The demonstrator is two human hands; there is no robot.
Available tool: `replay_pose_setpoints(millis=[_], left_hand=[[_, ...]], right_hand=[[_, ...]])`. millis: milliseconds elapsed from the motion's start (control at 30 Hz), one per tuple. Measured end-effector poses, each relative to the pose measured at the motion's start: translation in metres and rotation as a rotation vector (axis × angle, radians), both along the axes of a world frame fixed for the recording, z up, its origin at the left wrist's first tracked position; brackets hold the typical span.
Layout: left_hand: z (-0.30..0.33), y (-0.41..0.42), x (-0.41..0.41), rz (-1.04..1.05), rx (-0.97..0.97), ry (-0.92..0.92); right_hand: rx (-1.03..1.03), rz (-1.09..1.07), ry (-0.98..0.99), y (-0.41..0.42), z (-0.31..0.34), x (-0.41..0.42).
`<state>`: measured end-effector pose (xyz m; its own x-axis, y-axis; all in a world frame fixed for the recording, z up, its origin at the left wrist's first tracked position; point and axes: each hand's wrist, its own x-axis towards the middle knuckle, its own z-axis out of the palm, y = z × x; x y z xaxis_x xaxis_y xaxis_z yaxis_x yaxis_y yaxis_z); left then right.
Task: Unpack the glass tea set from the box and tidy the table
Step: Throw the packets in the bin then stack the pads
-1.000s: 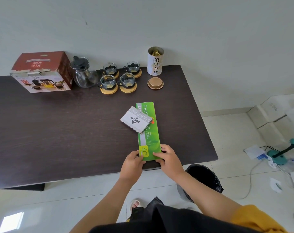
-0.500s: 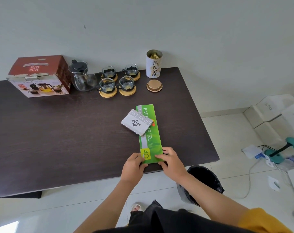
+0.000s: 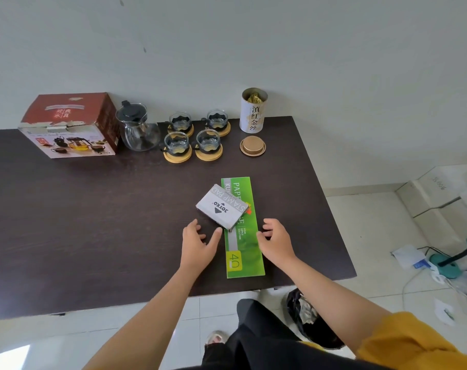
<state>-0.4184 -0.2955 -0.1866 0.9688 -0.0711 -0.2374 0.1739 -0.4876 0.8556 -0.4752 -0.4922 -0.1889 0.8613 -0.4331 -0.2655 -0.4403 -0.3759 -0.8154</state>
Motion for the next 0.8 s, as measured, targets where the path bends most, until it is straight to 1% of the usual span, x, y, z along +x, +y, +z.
replay_pose_setpoints(millis=[200, 367, 500, 600, 700, 800], left_hand=[[0.009, -0.023, 0.057, 0.102, -0.031, 0.113], [0.011, -0.050, 0.089, 0.128, -0.032, 0.096], [0.016, -0.074, 0.102, 0.137, -0.052, 0.117], [0.011, -0.087, 0.107, 0.136, -0.004, 0.102], [0.004, -0.095, 0.109, 0.181, 0.078, 0.107], [0.004, -0.101, 0.112, 0.174, 0.110, 0.109]], right_hand=[[0.033, -0.021, 0.055, -0.016, 0.003, 0.062], [0.003, 0.028, 0.075, -0.031, 0.001, 0.102], [0.009, 0.045, 0.073, -0.036, 0.001, 0.125], [0.015, 0.050, 0.065, -0.037, -0.001, 0.134], [0.016, 0.036, 0.087, -0.040, -0.002, 0.139], [0.023, 0.029, 0.108, -0.040, -0.002, 0.142]])
